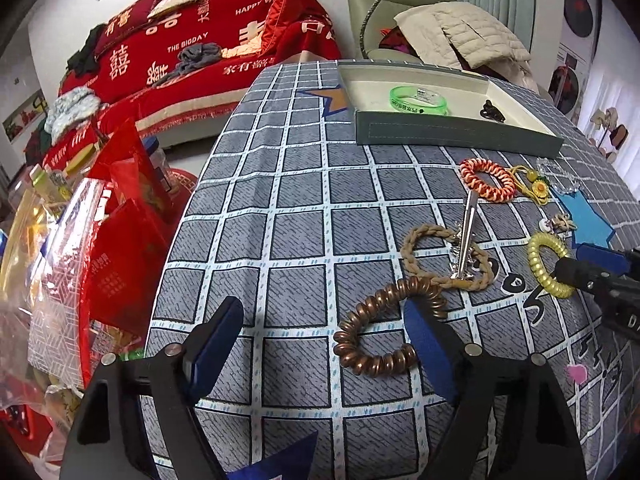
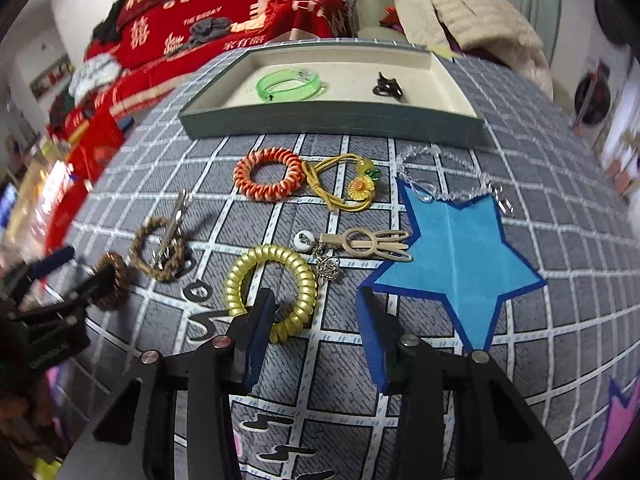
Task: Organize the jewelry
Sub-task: 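Grasp the yellow coil hair tie with the right tool while the left grasps the brown coil, then carry both coil hair ties into the tray and release the yellow one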
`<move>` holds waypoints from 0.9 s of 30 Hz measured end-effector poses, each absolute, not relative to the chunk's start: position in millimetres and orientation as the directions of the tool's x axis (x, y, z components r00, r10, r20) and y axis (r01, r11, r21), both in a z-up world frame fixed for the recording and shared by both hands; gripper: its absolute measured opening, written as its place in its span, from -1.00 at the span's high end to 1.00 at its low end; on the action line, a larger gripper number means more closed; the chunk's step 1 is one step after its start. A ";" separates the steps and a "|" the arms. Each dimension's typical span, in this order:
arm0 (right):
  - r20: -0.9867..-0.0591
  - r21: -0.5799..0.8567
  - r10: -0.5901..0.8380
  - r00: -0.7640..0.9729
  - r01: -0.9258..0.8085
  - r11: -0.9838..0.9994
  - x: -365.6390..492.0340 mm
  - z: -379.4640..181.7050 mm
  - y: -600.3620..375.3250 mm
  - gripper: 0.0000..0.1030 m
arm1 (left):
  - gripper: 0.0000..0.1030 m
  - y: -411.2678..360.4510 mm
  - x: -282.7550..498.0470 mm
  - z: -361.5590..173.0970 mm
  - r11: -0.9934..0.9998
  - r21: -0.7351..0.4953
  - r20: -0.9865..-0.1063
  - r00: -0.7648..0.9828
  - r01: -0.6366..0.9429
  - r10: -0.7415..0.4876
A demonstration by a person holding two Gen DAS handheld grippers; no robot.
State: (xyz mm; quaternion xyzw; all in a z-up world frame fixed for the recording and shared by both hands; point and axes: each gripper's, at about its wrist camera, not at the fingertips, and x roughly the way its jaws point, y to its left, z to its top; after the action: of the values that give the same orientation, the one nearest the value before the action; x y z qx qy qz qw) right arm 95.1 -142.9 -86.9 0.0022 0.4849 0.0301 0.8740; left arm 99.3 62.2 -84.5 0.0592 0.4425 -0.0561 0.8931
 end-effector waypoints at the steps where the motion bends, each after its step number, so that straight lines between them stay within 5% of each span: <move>1: -0.848 0.007 0.040 0.529 -0.064 0.998 94.1 -87.5 -139.3 0.15 | -0.76 60.4 97.6 -84.2 0.985 0.062 -0.794 0.605 0.163 -0.050; 3: -0.847 -0.032 0.019 0.532 -0.087 0.996 92.1 -88.2 -134.3 0.24 | -0.66 57.0 95.0 -83.2 0.982 0.064 -0.795 0.604 0.179 -0.059; 11: -0.850 -0.027 0.044 0.525 -0.126 0.992 88.8 -86.4 -128.9 0.79 | 0.39 38.1 85.1 -81.9 0.962 0.075 -0.797 0.596 0.263 -0.101; 27: -0.816 0.140 0.151 0.558 -0.063 0.988 81.9 -65.9 -168.5 0.79 | 0.39 55.7 85.0 -65.9 0.968 -0.098 -0.791 0.573 0.230 -0.216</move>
State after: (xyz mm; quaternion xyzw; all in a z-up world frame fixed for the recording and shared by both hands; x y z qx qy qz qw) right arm 81.9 -168.5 -65.9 0.0474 0.4660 0.0606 0.8814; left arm 85.0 55.7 -65.9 0.0080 0.4446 -0.1259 0.8868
